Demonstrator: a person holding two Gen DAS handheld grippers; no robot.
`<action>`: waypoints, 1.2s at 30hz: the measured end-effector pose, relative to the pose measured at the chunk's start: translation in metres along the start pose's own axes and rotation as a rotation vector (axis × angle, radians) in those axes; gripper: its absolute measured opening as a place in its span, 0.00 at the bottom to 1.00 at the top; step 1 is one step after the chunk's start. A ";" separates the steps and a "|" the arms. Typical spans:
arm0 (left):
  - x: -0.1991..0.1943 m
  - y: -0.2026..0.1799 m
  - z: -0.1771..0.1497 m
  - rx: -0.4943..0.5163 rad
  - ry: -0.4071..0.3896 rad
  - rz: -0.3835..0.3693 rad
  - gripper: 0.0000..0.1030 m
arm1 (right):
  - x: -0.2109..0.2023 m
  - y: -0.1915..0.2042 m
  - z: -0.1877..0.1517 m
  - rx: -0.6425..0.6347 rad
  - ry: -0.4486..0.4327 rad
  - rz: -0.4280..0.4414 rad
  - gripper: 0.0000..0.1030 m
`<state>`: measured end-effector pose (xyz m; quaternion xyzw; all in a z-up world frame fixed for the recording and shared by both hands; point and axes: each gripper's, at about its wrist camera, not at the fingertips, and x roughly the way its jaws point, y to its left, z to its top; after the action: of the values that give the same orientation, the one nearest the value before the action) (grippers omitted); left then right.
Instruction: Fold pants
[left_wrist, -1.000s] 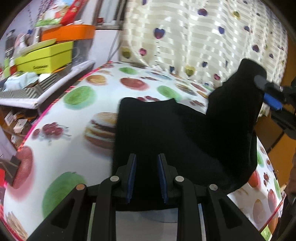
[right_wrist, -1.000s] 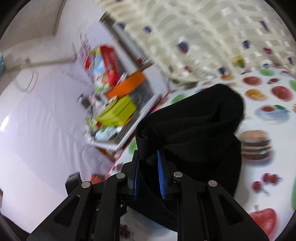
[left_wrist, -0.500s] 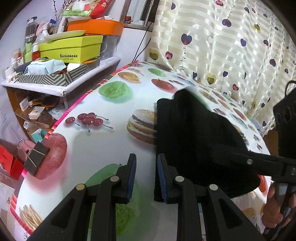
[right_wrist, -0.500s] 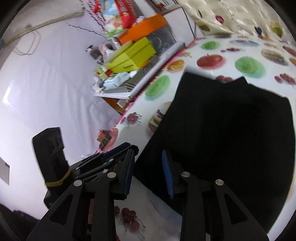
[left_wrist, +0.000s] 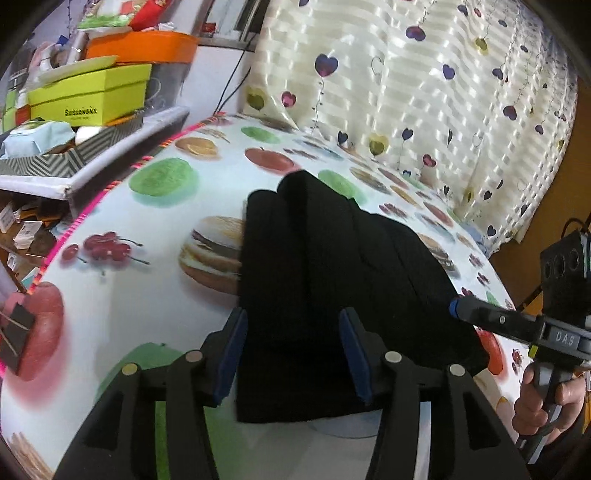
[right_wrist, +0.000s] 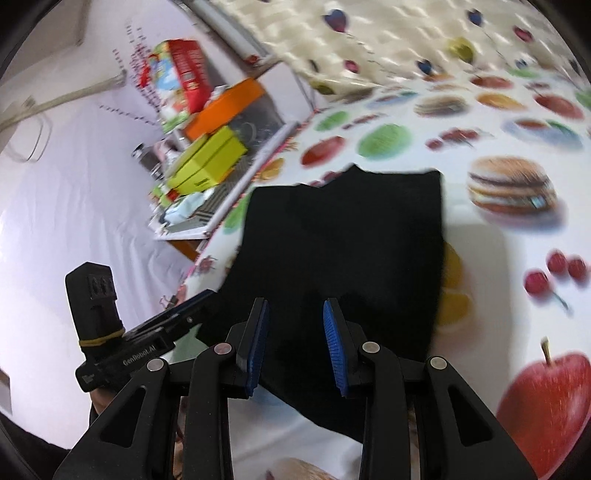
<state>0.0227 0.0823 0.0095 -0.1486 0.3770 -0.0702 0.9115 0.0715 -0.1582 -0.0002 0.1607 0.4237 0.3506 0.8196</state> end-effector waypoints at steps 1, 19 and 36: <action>0.000 -0.002 0.000 0.004 -0.003 0.001 0.52 | -0.001 -0.004 -0.002 0.009 0.000 -0.003 0.31; -0.016 -0.004 0.001 -0.044 -0.023 -0.068 0.06 | 0.003 -0.021 -0.009 0.033 -0.005 -0.018 0.31; -0.028 0.014 -0.001 -0.029 -0.054 0.078 0.02 | -0.004 -0.008 -0.019 -0.107 0.003 -0.155 0.31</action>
<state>0.0022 0.1019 0.0228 -0.1490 0.3586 -0.0250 0.9212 0.0577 -0.1672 -0.0135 0.0829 0.4166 0.3086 0.8511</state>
